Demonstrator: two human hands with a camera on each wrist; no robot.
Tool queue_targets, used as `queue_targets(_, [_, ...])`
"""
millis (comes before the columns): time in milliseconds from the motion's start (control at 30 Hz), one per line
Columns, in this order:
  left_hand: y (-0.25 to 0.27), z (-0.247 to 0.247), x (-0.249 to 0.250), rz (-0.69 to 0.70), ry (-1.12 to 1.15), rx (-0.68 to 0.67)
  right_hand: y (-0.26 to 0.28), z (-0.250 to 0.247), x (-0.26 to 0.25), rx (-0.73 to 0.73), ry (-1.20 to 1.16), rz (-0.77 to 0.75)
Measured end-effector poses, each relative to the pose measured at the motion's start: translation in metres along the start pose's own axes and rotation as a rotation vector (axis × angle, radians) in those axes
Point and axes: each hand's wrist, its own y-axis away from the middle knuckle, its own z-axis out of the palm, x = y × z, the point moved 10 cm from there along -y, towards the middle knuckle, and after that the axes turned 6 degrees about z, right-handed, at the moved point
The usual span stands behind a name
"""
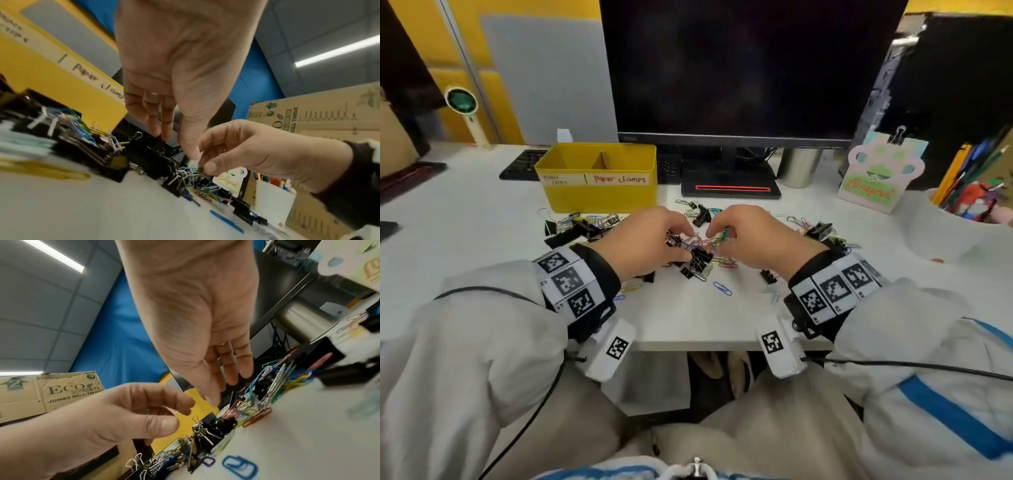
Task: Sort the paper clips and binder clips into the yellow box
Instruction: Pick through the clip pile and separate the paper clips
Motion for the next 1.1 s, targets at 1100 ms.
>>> queue_targets(1100, [-0.03, -0.009, -0.076, -0.209, 0.349, -0.181, -0.074, 0.002, -0.024, -0.059, -0.392, 0.124])
